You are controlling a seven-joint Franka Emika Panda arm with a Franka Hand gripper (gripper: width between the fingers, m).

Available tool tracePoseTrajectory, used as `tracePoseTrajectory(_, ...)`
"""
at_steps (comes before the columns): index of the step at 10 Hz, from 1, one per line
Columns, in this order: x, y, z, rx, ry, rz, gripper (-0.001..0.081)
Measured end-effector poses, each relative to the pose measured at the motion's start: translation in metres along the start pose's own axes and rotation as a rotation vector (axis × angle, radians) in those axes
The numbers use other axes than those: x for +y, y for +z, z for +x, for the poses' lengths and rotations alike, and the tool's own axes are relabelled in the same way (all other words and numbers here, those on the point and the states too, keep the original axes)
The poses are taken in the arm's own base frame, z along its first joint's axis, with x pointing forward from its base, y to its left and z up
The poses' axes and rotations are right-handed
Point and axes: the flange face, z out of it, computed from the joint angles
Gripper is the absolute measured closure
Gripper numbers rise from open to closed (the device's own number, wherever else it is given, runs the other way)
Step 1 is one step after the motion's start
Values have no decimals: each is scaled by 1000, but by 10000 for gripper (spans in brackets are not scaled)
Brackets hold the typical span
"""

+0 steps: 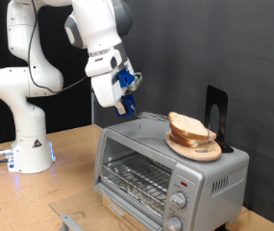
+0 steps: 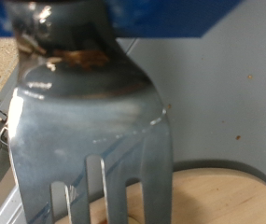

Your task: Make a piece of toast with the oven

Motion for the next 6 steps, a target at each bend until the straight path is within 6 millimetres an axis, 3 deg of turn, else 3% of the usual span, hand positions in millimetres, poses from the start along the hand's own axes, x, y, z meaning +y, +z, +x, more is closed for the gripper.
tracePoseTrajectory(6,-10,18,10,-26,-5,-16,403)
